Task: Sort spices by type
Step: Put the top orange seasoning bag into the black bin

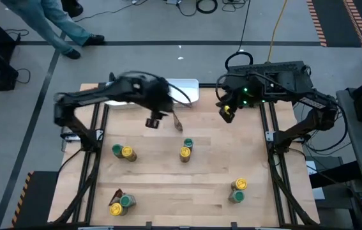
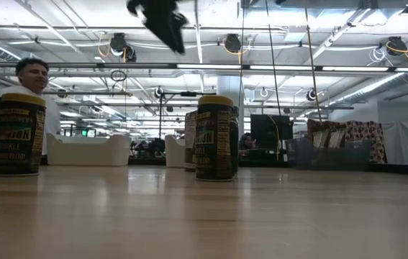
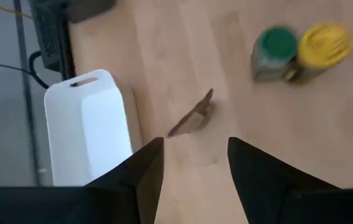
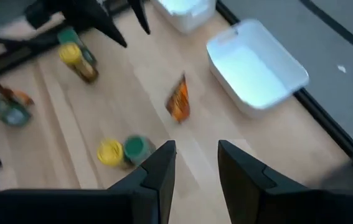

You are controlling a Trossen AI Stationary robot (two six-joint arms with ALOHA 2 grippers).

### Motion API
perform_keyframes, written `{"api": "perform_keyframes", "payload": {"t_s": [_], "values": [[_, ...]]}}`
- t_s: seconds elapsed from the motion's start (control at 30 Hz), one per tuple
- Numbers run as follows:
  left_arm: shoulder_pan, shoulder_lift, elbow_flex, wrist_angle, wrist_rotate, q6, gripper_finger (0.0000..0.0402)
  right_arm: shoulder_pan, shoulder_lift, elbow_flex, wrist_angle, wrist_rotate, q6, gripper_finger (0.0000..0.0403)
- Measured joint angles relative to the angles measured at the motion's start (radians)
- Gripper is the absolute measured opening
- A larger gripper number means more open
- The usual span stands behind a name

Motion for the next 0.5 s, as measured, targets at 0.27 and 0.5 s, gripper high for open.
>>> {"api": "perform_keyframes", "payload": {"t_s": [0.27, 0.5], "values": [[0.093, -0.334, -0.153, 0.108, 0.042, -0.125, 0.0182, 0.0, 0.175, 0.0, 0.12, -0.024, 0.061, 0.0102], [0.099, -0.566, -0.344, 0.249, 0.044, -0.212, 0.0182, -0.015, 0.337, 0.0, 0.293, -0.082, 0.037, 0.012]]}}
